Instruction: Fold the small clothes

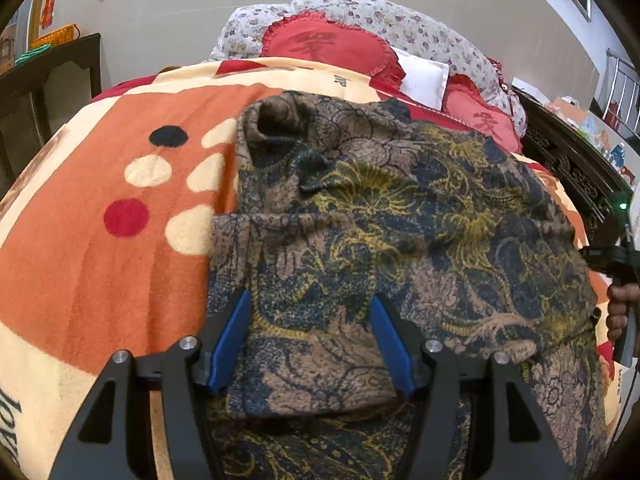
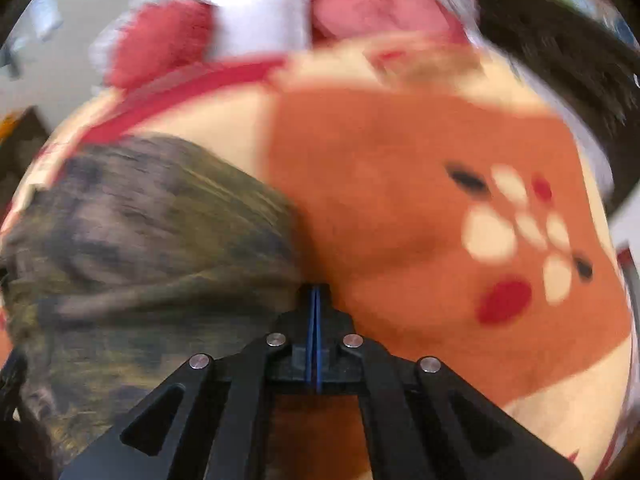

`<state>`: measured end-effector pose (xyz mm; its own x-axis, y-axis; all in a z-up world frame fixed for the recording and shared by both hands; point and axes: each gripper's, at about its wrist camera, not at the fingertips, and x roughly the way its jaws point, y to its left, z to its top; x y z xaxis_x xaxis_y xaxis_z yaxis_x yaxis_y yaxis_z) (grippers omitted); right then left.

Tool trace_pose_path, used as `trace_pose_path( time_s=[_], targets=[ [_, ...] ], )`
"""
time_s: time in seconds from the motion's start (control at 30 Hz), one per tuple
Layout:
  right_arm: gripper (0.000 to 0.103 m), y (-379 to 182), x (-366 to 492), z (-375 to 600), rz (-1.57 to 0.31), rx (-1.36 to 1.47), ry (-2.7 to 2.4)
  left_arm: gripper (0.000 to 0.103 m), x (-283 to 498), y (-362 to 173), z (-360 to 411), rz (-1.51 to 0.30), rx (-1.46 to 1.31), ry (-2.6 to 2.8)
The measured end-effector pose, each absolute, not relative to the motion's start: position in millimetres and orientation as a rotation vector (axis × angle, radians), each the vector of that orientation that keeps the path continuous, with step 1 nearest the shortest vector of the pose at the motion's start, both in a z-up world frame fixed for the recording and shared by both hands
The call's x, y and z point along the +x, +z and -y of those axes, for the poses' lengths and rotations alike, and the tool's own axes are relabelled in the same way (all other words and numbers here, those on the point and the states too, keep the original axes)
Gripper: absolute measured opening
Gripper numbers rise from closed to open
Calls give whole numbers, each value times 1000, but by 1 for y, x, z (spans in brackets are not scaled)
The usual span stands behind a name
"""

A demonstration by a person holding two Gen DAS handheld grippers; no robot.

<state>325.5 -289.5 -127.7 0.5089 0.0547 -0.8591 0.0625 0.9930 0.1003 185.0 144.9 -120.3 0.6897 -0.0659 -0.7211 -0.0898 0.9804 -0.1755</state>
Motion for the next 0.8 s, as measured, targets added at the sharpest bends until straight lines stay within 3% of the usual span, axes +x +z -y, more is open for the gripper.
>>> trace_pose_path(
  time_s=[0.23, 0.3, 0.4, 0.43, 0.47, 0.57, 0.8],
  targets=[
    [3, -54, 279, 260, -751, 70, 180, 74, 186, -121, -139, -817, -184, 4],
    [11, -53, 279, 236, -750, 33, 293, 74, 186, -121, -139, -817, -186, 2],
    [12, -84, 296, 209, -864, -41, 379, 74, 186, -121, -139, -818, -184, 4],
    [11, -99, 304, 207, -907, -86, 341, 74, 187, -121, -139, -819, -181, 4],
    [0, -109, 311, 211, -911, -87, 308, 75, 187, -121, -139, -821, -178, 5],
    [0, -110, 319, 233, -883, 69, 252, 76, 188, -122, -137, -826, -166, 7],
    [0, -74, 289, 255, -860, 87, 226, 77, 189, -122, -138, -827, -171, 1]
  ],
)
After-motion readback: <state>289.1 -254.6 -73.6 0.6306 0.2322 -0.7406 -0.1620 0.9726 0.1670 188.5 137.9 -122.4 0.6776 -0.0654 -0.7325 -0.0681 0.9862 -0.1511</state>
